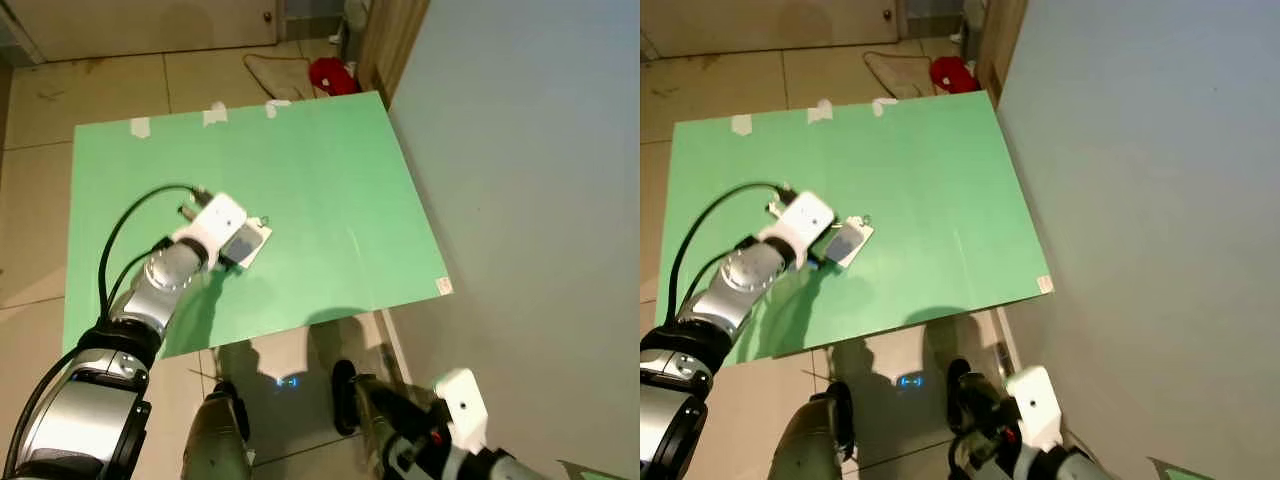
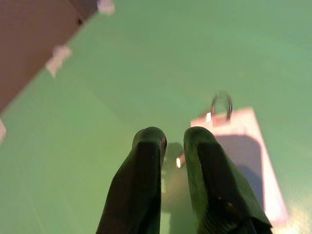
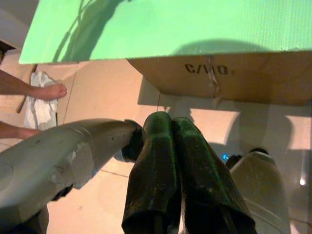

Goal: Hang keys on a hook

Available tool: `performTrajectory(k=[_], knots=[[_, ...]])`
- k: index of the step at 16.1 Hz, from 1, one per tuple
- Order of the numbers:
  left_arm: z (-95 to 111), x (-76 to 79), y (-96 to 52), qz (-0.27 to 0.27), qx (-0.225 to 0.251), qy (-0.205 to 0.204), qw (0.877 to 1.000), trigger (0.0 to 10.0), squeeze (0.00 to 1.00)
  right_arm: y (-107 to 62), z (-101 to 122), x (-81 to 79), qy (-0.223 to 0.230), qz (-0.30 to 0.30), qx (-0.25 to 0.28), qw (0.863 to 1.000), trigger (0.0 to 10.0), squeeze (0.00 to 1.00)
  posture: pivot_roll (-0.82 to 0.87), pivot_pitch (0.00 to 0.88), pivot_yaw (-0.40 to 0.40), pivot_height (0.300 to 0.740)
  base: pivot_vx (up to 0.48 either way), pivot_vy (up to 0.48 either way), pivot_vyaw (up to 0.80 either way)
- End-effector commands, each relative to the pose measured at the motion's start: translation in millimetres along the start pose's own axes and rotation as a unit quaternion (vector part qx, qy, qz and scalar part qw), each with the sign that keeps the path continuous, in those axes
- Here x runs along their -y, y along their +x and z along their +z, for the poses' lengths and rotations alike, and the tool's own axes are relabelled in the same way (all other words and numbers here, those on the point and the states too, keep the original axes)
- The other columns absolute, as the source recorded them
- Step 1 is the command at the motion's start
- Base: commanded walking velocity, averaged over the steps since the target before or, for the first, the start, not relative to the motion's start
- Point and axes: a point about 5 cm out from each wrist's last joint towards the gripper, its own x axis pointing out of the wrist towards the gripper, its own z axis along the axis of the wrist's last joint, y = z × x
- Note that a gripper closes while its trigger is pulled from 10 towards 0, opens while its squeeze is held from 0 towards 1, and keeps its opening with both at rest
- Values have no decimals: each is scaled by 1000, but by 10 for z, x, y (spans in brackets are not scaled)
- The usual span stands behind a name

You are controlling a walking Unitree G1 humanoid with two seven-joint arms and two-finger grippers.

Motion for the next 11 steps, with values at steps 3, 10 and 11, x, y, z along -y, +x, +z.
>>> performTrajectory(k=[3, 10, 11], knots=[[-74, 72, 3, -6, -11, 13, 1000, 10000, 1000, -130, 40, -71, 0, -1, 4, 1000, 10000, 0, -319, 322, -102, 722, 0, 0, 0], [-79, 72, 27, 11, -10, -10, 1000, 10000, 1000, -436, 0, -213, 6, -6, -25, 1000, 10000, 0, -392, 373, -152, 722, 0, 0, 0], [-83, 88, 33, 12, -12, -16, 1000, 10000, 1000, -455, -1, -233, 7, -6, -28, 1000, 10000, 0, -395, 377, -155, 722, 0, 0, 0]])
